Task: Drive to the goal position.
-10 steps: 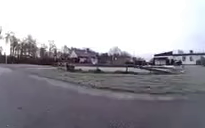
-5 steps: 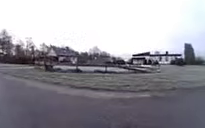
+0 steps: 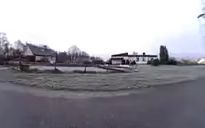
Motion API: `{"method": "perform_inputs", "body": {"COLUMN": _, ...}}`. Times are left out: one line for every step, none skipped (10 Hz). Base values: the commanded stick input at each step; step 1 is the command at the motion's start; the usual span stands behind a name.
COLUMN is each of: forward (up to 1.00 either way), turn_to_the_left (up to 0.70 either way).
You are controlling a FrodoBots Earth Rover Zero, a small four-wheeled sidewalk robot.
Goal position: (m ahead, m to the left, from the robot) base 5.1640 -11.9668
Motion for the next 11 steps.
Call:
{"method": "perform_inputs", "body": {"forward": 0.0, "turn_to_the_left": -1.0}}
{"method": "perform_inputs", "body": {"forward": 0.0, "turn_to_the_left": -1.0}}
{"method": "perform_inputs", "body": {"forward": 0.0, "turn_to_the_left": -1.0}}
{"method": "perform_inputs", "body": {"forward": 0.0, "turn_to_the_left": -1.0}}
{"method": "perform_inputs", "body": {"forward": 0.0, "turn_to_the_left": -1.0}}
{"method": "perform_inputs", "body": {"forward": 0.0, "turn_to_the_left": -1.0}}
{"method": "perform_inputs", "body": {"forward": 0.0, "turn_to_the_left": -1.0}}
{"method": "perform_inputs", "body": {"forward": 0.0, "turn_to_the_left": -1.0}}
{"method": "perform_inputs", "body": {"forward": 0.0, "turn_to_the_left": -1.0}}
{"method": "perform_inputs", "body": {"forward": 0.0, "turn_to_the_left": -1.0}}
{"method": "perform_inputs", "body": {"forward": 0.0, "turn_to_the_left": -1.0}}
